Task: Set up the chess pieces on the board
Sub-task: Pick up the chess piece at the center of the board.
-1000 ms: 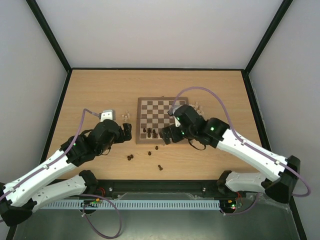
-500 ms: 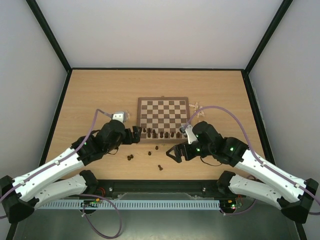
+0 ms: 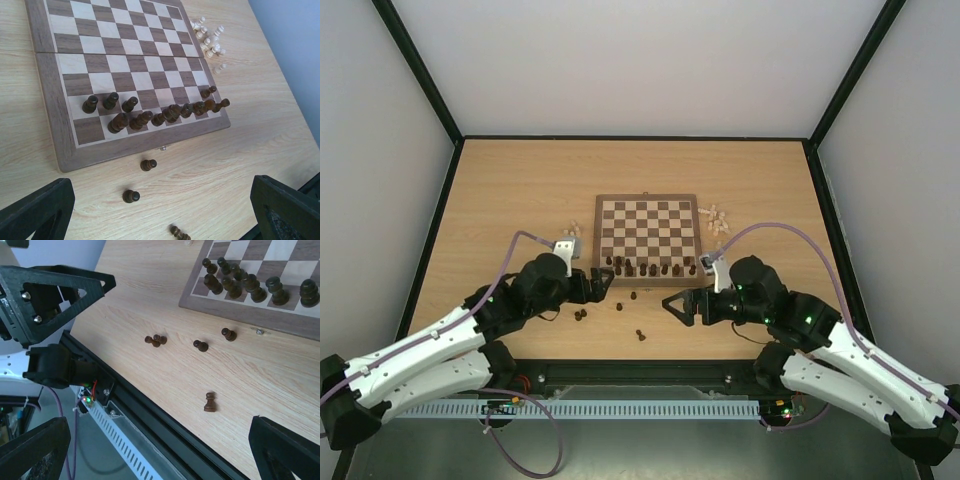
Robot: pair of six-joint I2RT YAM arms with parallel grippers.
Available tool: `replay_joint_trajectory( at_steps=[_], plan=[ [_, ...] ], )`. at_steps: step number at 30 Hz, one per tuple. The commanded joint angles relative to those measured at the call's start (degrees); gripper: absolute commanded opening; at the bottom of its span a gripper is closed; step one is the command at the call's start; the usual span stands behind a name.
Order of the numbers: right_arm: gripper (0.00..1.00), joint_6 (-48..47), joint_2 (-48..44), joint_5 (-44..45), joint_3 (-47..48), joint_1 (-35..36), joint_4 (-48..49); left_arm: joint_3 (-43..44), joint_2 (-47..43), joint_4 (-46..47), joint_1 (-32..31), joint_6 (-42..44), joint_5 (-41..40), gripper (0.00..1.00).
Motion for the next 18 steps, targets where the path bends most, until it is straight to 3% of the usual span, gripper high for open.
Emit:
replay_joint_trajectory(
  at_steps=[1, 9, 18],
  plan=[
    [0.99, 3.78, -2.52, 1.85, -3.48, -0.08, 1.73, -0.82, -1.84, 1.13, -0.73, -3.56, 0.14, 0.99],
    [0.99, 1.86, -7.80, 9.78, -4.50, -0.08, 1.39, -1.15, -2.70, -2.01, -2.65, -7.79, -3.33, 0.99],
    [0.99, -1.32, 0.93, 13.57, -2.54, -0.03, 1.29, 0.83, 0.02, -5.45, -2.86, -9.31, -9.13, 0.99]
  ],
)
